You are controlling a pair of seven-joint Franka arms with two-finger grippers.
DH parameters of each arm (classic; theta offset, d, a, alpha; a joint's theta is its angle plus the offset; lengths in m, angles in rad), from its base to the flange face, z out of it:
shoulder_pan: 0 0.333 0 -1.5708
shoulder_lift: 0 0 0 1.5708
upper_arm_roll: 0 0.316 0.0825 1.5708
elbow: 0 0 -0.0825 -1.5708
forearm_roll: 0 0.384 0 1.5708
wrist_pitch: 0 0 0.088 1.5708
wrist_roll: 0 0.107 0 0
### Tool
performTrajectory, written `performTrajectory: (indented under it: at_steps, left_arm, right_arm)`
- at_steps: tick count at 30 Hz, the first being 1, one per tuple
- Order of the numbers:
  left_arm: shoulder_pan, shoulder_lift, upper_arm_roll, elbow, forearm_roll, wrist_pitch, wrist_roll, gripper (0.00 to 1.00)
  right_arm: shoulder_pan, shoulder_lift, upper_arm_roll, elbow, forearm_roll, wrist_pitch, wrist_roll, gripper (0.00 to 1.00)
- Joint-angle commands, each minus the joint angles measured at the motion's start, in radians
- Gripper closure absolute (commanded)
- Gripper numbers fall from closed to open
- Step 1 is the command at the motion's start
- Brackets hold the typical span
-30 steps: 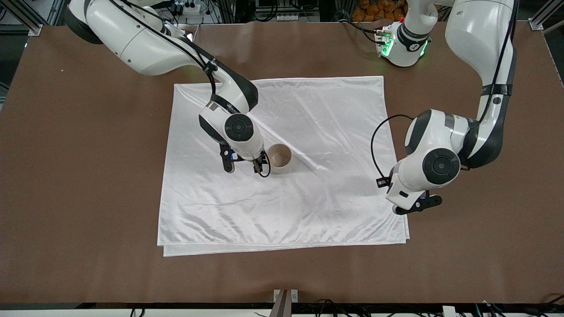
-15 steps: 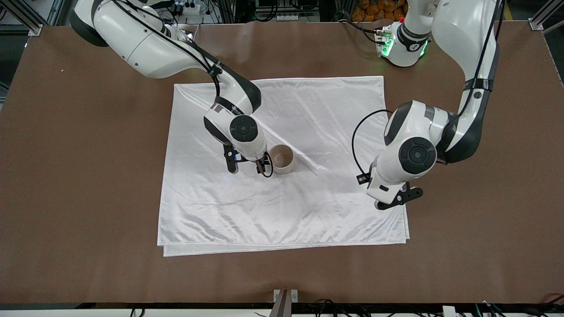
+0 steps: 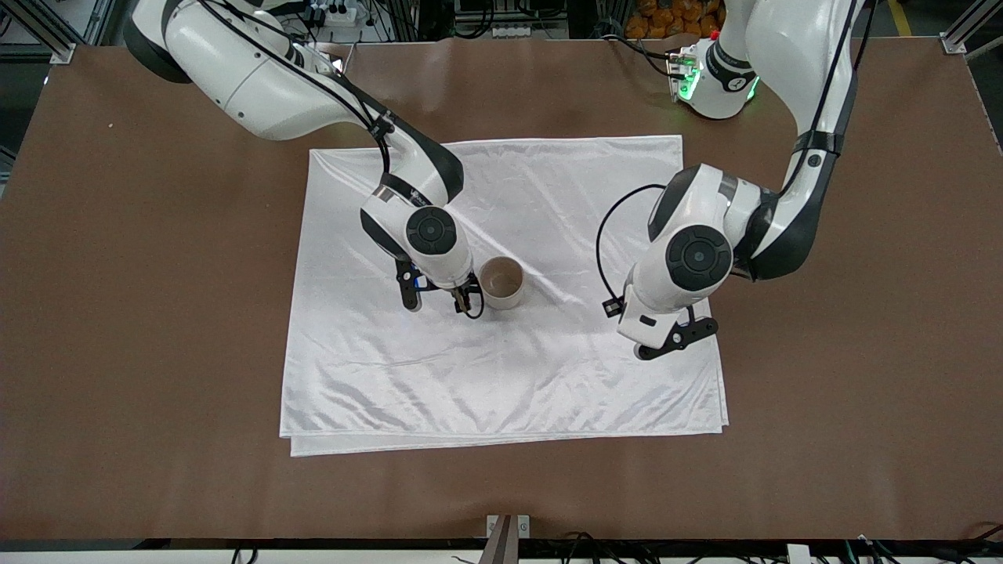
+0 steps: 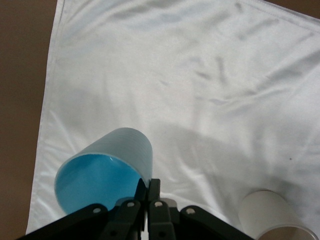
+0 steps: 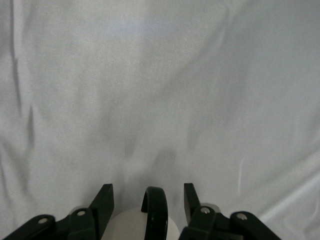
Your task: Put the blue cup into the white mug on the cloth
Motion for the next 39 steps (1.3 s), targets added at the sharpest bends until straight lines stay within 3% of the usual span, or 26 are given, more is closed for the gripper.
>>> performTrajectory:
  at_steps: [1, 8, 16, 30, 34, 39]
  left_arm:
    - [-0.030, 0.004, 0.005, 0.019, -0.023, -0.007, -0.050, 1.00]
    - [-0.068, 0.007, -0.002, 0.039, -0.039, -0.008, -0.108, 1.00]
    - [-0.122, 0.022, 0.000, 0.052, -0.070, -0.008, -0.151, 1.00]
    - [-0.209, 0.085, 0.003, 0.148, -0.070, 0.007, -0.274, 1.00]
    - [-0.235, 0.099, 0.009, 0.159, -0.070, 0.032, -0.298, 1.00]
    - [-0.260, 0.110, 0.011, 0.174, -0.069, 0.036, -0.329, 1.00]
  right_arm:
    - [-0.013, -0.013, 0.011, 0.028, -0.018, -0.039, 0.014, 0.00]
    - [-0.099, -0.047, 0.099, 0.061, -0.022, -0.128, -0.027, 0.00]
    - [-0.118, -0.168, 0.093, 0.054, -0.022, -0.197, -0.127, 0.00]
    - [-0.127, -0.343, -0.014, 0.049, -0.001, -0.269, -0.423, 0.00]
    - [-0.133, -0.390, -0.051, 0.048, 0.045, -0.298, -0.539, 0.00]
    - [-0.133, -0.473, -0.140, 0.019, 0.134, -0.306, -0.705, 0.00]
